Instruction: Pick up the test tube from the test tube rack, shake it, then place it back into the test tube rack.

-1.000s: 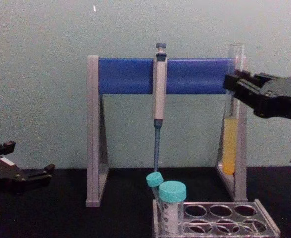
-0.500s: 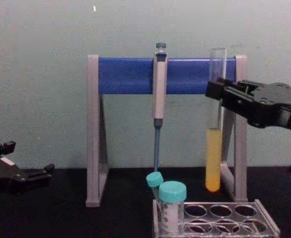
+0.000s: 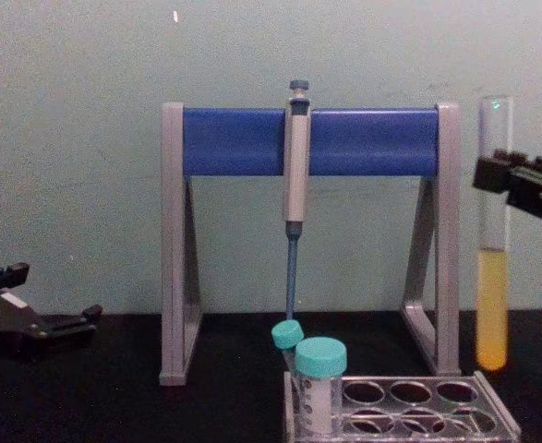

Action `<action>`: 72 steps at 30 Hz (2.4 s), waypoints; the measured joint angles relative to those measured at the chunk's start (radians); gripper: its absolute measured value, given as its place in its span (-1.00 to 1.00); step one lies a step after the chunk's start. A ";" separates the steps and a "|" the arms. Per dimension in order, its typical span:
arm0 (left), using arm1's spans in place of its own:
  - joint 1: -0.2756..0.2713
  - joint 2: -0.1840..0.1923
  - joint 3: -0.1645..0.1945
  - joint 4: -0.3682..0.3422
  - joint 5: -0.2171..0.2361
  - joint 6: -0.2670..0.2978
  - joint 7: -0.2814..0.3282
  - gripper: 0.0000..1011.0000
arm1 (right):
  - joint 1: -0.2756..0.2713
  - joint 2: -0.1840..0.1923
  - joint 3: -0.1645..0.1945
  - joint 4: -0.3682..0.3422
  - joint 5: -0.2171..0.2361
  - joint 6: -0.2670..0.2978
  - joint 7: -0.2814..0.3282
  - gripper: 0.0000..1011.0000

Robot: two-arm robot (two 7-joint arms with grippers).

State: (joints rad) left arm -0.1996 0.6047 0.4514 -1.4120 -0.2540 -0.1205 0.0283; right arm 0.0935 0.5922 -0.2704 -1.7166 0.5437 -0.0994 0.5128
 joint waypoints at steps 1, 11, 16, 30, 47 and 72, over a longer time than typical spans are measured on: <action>0.000 0.000 0.000 0.000 0.000 0.000 0.000 0.98 | -0.001 0.000 0.003 -0.002 -0.007 0.002 -0.009 -0.55; 0.000 0.000 0.000 0.000 0.000 0.000 0.000 0.98 | 0.055 -0.059 0.008 0.049 -0.078 0.011 -0.079 -0.55; 0.000 0.000 0.000 0.000 0.000 0.000 0.000 0.98 | 0.111 -0.109 -0.012 0.106 -0.086 0.005 -0.067 -0.55; 0.000 0.000 0.000 0.000 0.000 0.000 0.000 0.98 | 0.174 -0.153 -0.063 0.181 0.036 -0.011 0.089 -0.55; 0.000 0.000 0.000 0.000 0.000 0.000 0.000 0.98 | 0.057 0.011 -0.048 0.043 0.100 0.034 0.093 -0.55; 0.000 0.000 0.000 0.000 0.000 0.000 0.000 0.98 | 0.146 -0.132 -0.059 0.113 -0.059 0.023 -0.042 -0.55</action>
State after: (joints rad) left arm -0.1995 0.6047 0.4514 -1.4120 -0.2539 -0.1205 0.0283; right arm 0.2394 0.4602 -0.3290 -1.6032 0.4847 -0.0766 0.4707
